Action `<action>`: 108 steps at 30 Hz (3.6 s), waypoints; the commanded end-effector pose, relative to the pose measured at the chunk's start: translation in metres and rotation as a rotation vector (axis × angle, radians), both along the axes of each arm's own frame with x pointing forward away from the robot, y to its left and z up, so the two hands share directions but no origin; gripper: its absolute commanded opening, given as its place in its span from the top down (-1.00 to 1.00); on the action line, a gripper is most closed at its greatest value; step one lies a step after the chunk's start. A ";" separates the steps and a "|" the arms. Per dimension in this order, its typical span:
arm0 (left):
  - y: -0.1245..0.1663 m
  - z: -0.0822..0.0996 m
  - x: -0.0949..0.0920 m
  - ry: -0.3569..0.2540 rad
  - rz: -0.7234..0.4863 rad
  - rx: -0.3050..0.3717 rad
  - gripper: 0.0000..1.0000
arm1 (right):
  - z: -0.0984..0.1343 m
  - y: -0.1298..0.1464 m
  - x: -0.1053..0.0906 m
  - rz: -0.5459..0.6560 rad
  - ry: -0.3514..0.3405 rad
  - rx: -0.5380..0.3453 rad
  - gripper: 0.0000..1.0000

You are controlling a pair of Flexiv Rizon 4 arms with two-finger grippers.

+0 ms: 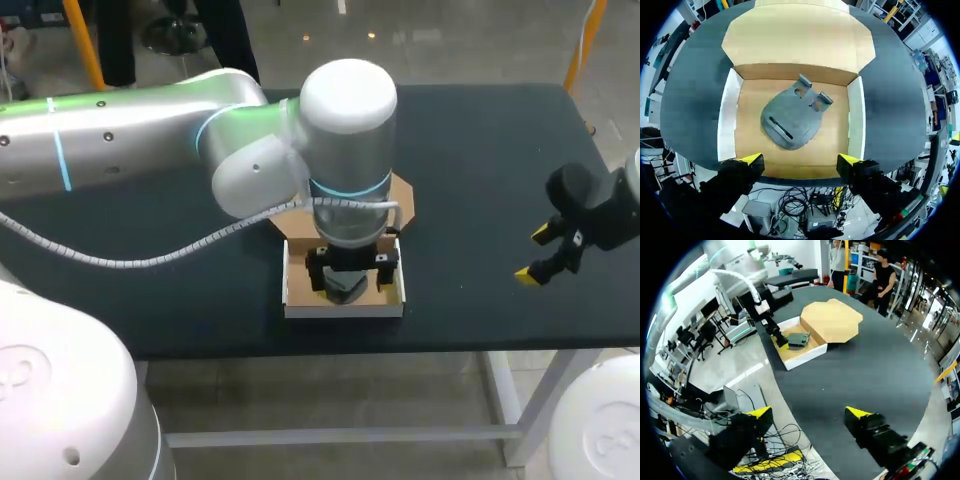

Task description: Assemble the packaging by folding the flat box into shape, placing the metal phone stand inside, and closing the box properly

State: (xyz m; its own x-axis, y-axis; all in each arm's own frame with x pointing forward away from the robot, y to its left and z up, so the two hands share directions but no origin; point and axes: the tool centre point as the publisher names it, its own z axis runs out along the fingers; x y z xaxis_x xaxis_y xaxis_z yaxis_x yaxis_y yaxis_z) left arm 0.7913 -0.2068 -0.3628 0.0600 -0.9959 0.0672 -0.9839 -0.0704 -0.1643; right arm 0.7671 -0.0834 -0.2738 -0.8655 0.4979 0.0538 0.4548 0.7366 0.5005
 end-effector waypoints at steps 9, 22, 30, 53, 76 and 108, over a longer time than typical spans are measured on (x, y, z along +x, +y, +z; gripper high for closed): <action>0.054 0.049 -0.002 -0.049 -0.101 -0.209 -1.00 | 0.002 -0.001 -0.001 0.003 0.001 0.004 -1.00; 0.087 0.077 0.018 -0.083 -0.190 -0.327 -1.00 | 0.002 -0.001 -0.001 0.003 0.001 0.004 -1.00; 0.108 0.083 0.036 -0.099 -0.257 -0.411 -1.00 | 0.002 -0.001 -0.001 0.003 0.001 0.004 -1.00; 0.148 0.082 0.085 -0.171 -0.390 -0.521 -1.00 | 0.034 0.017 0.037 0.094 0.064 -0.052 -1.00; 0.166 0.068 0.103 -0.317 -0.580 -0.609 -1.00 | 0.056 0.053 0.106 0.215 0.113 -0.185 -1.00; 0.171 0.023 0.194 -0.251 -0.739 -0.897 -1.00 | 0.064 0.092 0.143 0.307 0.127 -0.258 -1.00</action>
State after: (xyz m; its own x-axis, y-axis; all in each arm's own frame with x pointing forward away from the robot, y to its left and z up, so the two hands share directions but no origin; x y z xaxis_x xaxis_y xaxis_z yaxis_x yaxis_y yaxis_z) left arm 0.9744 -0.0321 -0.3335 -0.6172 -0.4741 0.6279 -0.7824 0.2856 -0.5534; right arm 0.9040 0.0048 -0.2125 -0.9706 0.2337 0.0578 0.2407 0.9380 0.2495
